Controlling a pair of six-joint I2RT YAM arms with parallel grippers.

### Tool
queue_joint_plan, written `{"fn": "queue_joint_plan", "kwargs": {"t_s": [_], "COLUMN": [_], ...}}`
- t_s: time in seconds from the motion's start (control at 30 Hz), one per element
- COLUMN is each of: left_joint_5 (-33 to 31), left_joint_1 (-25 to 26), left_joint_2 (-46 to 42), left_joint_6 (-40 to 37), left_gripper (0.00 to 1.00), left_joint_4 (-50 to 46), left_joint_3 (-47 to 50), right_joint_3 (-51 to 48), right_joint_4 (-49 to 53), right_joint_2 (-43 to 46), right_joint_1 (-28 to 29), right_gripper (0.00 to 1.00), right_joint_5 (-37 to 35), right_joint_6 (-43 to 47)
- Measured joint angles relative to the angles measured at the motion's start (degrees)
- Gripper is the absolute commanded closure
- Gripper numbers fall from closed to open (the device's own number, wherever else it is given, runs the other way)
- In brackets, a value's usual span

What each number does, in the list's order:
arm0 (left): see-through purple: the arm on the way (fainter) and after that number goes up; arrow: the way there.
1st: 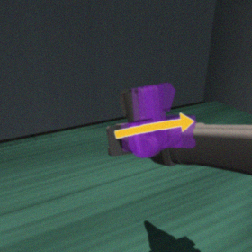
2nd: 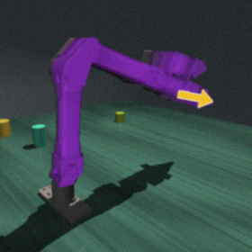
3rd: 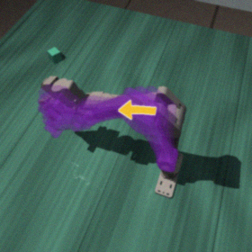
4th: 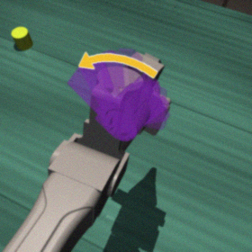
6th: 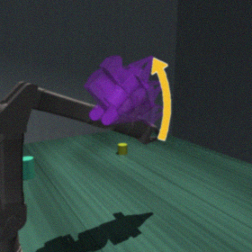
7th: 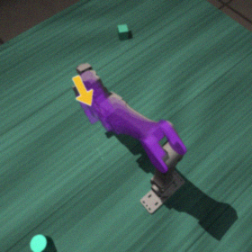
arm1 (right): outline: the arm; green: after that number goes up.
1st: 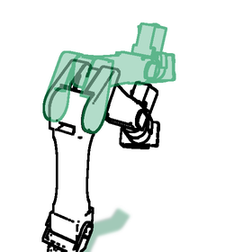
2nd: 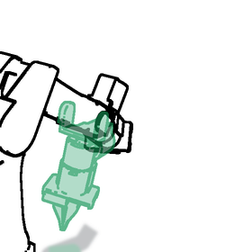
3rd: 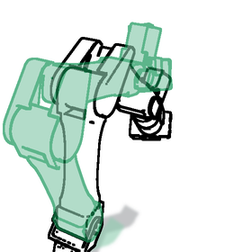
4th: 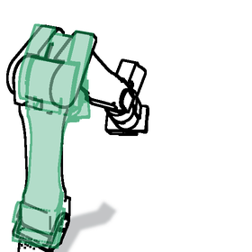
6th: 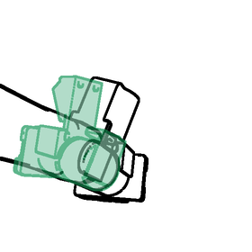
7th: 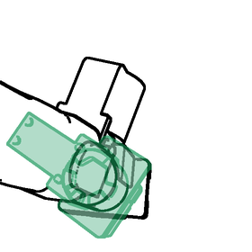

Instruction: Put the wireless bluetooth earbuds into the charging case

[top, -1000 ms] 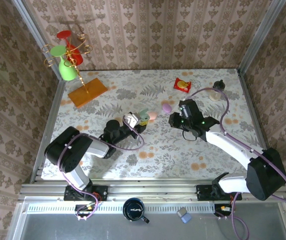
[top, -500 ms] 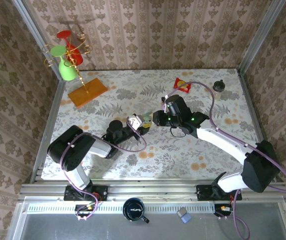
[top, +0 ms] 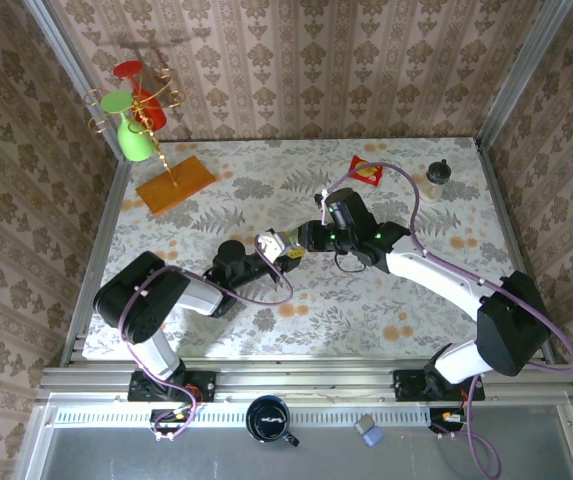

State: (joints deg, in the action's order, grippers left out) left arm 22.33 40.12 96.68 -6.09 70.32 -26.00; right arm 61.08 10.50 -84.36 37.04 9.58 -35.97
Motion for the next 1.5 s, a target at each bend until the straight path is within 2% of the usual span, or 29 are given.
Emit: {"fn": "queue_joint_plan", "kwargs": {"t_s": [0.3, 0.47, 0.6, 0.83, 0.97, 1.07, 1.2, 1.37, 1.5], "left_joint_5": [0.4, -0.4, -0.7, -0.6, -0.5, -0.5, -0.6, -2.1, -4.2], "left_joint_1": [0.0, 0.0, 0.0, -0.5, -2.8, -5.0, -7.8, -10.4, -11.3], "left_joint_2": [-1.3, -2.3, -3.1, -3.2, -4.5, -6.3, -9.8, -16.6, -23.3], "left_joint_6": [-0.6, -0.6, -0.6, 0.5, 2.1, 3.1, 4.3, 5.9, 6.1], "left_gripper": [0.67, 0.67, 0.67, 0.67, 0.67, 0.67, 0.67, 0.67, 0.66], "left_joint_4": [-0.7, -1.6, -2.0, -1.9, -0.5, -0.3, -0.4, -0.5, -2.6], "left_joint_3": [0.2, 0.4, 0.4, 0.6, 2.1, 3.8, 5.9, 8.2, 8.8], "right_joint_3": [0.1, 0.1, 0.2, 0.0, -2.3, -5.4, -8.8, -9.3, -9.2], "right_joint_4": [-1.5, -2.1, -2.8, -2.8, -3.1, -4.3, -7.2, -8.0, -9.7], "right_joint_2": [-1.3, -1.6, -1.9, -1.2, 2.8, 7.3, 9.9, 5.6, -1.9], "right_joint_1": [0.2, 0.3, 0.5, 0.9, 0.9, 0.7, -0.5, -1.7, -1.3], "right_gripper": [0.82, 0.79, 0.74, 0.59, 0.55, 0.47, 0.46, 0.48, 0.5], "right_joint_5": [0.4, 1.9, 3.1, 2.8, 1.3, -0.7, -2.3, -2.2, -0.7], "right_joint_6": [0.0, 0.0, 0.0, 0.3, 0.9, 1.4, 1.0, -1.9, -7.1]}}
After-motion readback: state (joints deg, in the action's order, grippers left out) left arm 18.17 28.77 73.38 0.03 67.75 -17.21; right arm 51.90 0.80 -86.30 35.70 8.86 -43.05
